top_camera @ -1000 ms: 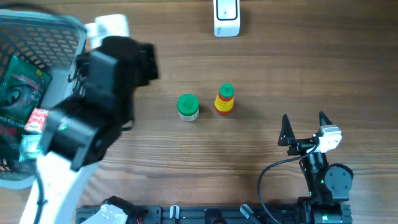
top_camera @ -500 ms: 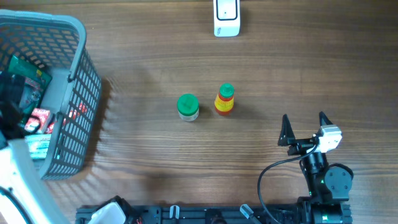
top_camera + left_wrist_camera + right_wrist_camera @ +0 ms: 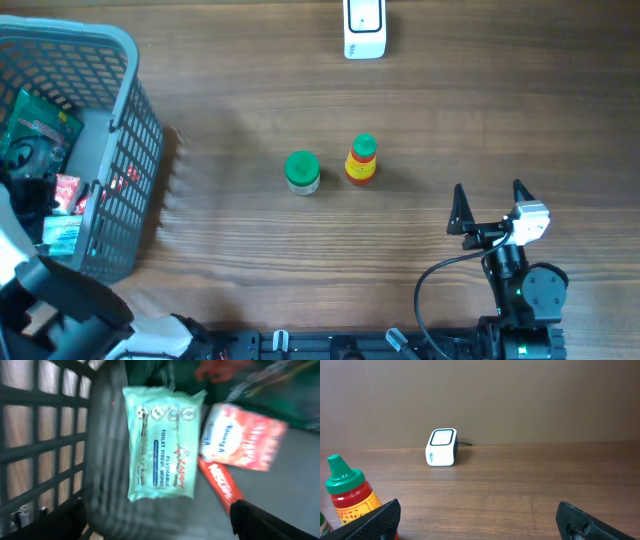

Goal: Scan the item barcode
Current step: 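Reach into the basket and grasp the light-blue toilet tissue pack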

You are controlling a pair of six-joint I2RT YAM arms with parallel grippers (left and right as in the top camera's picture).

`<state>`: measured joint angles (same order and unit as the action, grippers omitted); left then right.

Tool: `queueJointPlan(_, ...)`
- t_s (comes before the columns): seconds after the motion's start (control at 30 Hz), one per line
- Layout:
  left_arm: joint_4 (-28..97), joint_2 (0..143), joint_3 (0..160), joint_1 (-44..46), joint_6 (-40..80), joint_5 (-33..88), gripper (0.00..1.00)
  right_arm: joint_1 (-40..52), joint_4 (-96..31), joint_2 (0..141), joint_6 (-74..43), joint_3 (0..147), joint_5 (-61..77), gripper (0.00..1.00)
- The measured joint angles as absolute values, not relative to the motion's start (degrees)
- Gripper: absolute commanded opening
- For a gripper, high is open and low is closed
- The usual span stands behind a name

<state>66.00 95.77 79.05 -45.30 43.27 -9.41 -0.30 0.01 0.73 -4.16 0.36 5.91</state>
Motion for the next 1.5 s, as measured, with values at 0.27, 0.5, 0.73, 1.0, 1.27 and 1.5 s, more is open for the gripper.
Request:
queueJointPlan(0.27, 53.9, 96.9, 66.8, -45.3, 43.6, -9.1, 1.00, -0.3, 0.0, 0.7, -4.2, 0.4, 5.9, 1.00)
queueJointPlan(0.5, 41.6, 96.9, 57.4, -45.3, 43.1, -9.1, 1.00, -0.3, 0.0, 0.7, -4.2, 0.4, 5.9, 1.00)
queueJointPlan(0.73, 40.1, 96.7, 56.8, -45.3, 42.3, -9.7, 0.47, -0.3, 0.0, 0.7, -4.2, 0.4, 5.9, 1.00)
queueJointPlan(1.0, 46.4, 95.4, 58.0, -45.3, 42.4, -8.8, 0.45, -0.3, 0.0, 0.7, -4.2, 0.4, 5.9, 1.00)
queueJointPlan(1.27, 57.2, 86.4, 75.1, -45.4, 42.4, 3.1, 0.45, -0.3, 0.0, 0.7, -4.2, 0.4, 5.9, 1.00)
queueJointPlan(1.5, 55.1, 71.6, 87.4, -43.8, 42.5, 19.4, 0.49, -0.3, 0.0, 0.7, -4.2, 0.4, 5.9, 1.00)
